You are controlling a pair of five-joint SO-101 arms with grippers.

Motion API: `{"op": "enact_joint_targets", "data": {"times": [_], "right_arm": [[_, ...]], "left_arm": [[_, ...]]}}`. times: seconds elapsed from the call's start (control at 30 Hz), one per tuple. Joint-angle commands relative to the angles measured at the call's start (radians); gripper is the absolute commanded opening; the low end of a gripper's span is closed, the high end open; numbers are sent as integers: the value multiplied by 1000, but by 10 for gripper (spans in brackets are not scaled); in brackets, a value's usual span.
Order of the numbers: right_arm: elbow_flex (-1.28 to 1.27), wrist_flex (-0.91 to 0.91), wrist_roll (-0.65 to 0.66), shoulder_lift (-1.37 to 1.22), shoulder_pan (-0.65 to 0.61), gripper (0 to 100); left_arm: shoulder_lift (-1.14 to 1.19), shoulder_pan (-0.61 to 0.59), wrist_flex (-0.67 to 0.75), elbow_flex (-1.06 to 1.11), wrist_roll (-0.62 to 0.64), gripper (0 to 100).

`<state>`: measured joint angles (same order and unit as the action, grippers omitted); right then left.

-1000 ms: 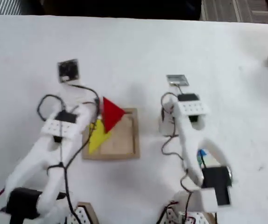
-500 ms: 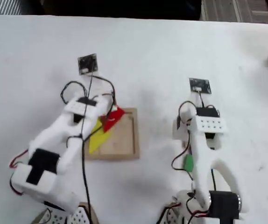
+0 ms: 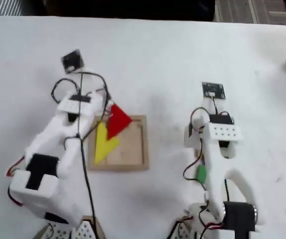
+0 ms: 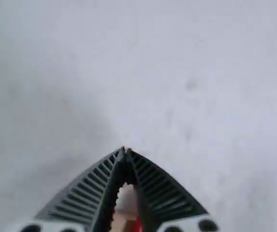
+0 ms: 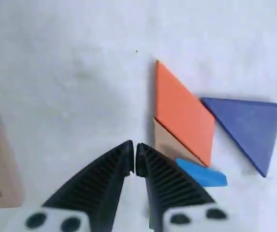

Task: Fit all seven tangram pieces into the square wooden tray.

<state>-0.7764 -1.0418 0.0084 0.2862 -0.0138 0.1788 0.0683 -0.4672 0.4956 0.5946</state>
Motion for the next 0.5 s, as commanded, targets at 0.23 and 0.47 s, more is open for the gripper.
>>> {"op": "enact_joint_targets", "data": {"times": [0.23, 0.47], "right_arm": [[8, 13, 14, 5, -13, 21], [8, 13, 14, 5, -10, 21]], "left_arm": [[174, 97, -101, -201, 8, 23], [196, 125, -190, -258, -49, 22]]}}
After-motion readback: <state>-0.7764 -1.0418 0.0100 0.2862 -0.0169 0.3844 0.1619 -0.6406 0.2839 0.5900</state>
